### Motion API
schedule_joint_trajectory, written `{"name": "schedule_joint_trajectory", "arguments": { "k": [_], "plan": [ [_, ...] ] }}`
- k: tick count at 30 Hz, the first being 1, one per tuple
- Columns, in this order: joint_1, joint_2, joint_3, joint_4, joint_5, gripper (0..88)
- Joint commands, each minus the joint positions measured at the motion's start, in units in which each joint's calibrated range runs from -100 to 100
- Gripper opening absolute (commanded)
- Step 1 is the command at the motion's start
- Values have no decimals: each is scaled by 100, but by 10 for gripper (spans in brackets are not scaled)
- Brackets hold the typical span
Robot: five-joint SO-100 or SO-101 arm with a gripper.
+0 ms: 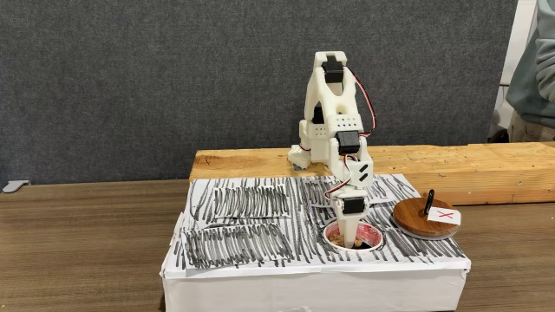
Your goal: Pick the brown debris from the hole.
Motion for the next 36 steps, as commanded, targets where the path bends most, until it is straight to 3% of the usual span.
{"name": "schedule_joint_trajectory", "arguments": {
  "k": [1, 13, 20, 27, 36],
  "plan": [
    [20, -265, 68, 50, 34, 9],
    [64, -2510, 157, 134, 45, 9],
    [151, -3992, 95, 704, 50, 9],
    [875, -5525, 166, 1048, 45, 9],
    [2096, -6211, 166, 1903, 50, 10]
  ]
}}
